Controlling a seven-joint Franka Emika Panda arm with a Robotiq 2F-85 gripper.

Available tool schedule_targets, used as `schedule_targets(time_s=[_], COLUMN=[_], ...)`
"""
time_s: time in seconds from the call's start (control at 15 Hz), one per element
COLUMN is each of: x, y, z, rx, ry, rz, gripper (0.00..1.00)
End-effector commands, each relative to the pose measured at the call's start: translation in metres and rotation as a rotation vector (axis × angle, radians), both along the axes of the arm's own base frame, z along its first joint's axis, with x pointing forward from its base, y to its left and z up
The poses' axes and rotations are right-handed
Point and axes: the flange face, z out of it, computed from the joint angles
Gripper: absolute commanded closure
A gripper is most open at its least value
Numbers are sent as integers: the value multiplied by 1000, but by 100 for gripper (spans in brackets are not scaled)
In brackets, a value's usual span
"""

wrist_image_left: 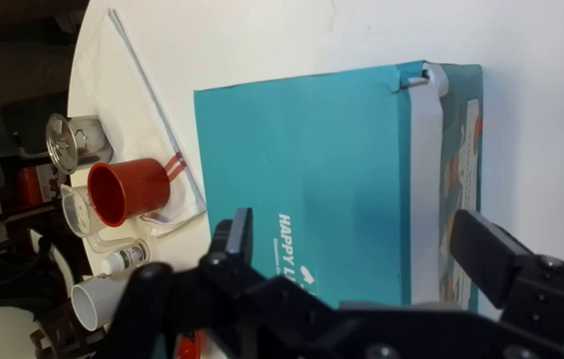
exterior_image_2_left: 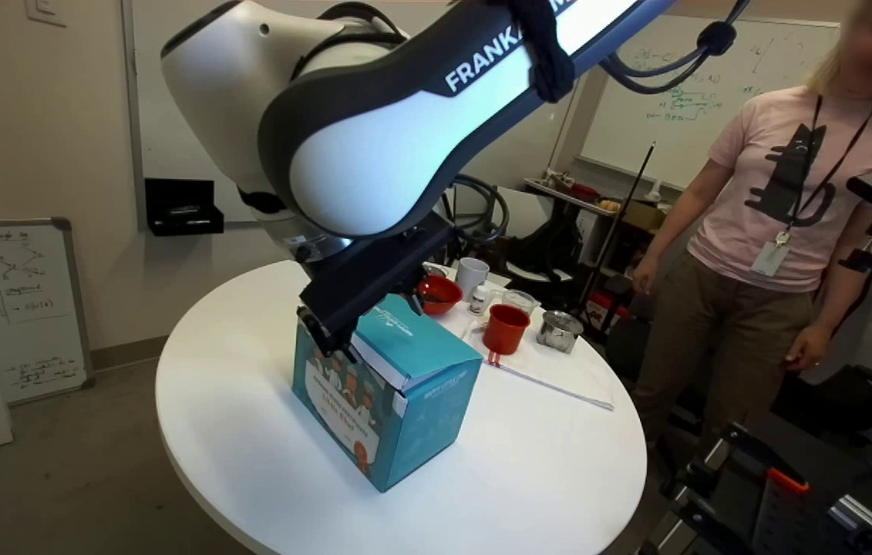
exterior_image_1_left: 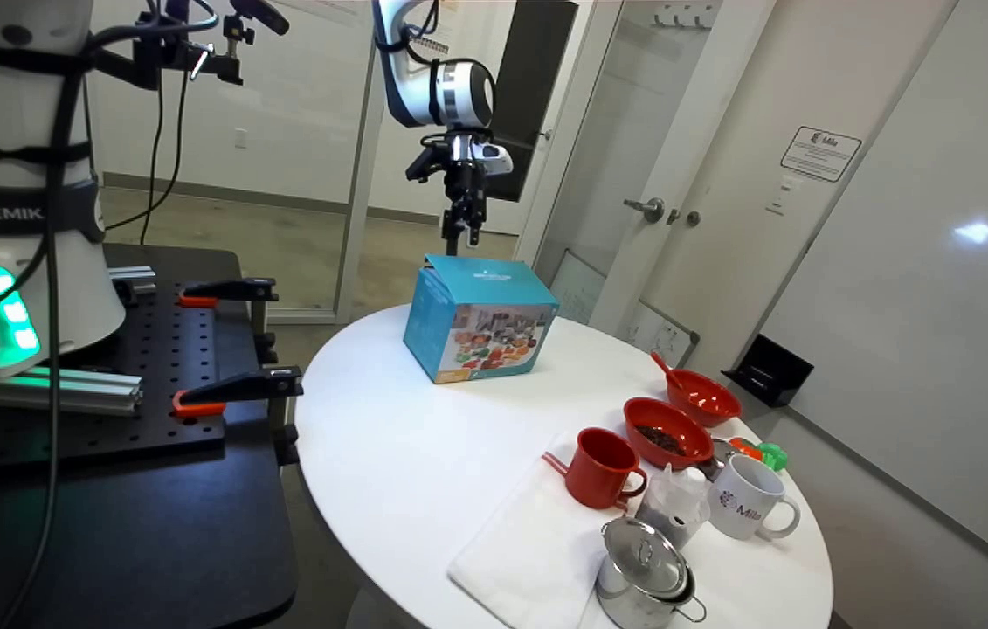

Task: Open the lid of the box then put the red cup in the box

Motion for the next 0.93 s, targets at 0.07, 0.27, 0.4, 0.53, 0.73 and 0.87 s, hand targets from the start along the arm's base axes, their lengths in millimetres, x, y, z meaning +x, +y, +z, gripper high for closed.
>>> schedule_targets(time_s=[0.07, 0.27, 0.4, 0.53, 0.73, 0.87], x=[7, 8, 9, 12, 18, 22], y=[0, -2, -4, -6, -8, -11], z=[-12, -16, -13, -4, 12, 24], rx=[-49, -56, -60, -61, -63, -62], ry=[-8, -5, -14, -29, -65, -92], rz=[-16, -19, -20, -21, -23, -27], gripper=[0, 0, 0, 0, 0, 0])
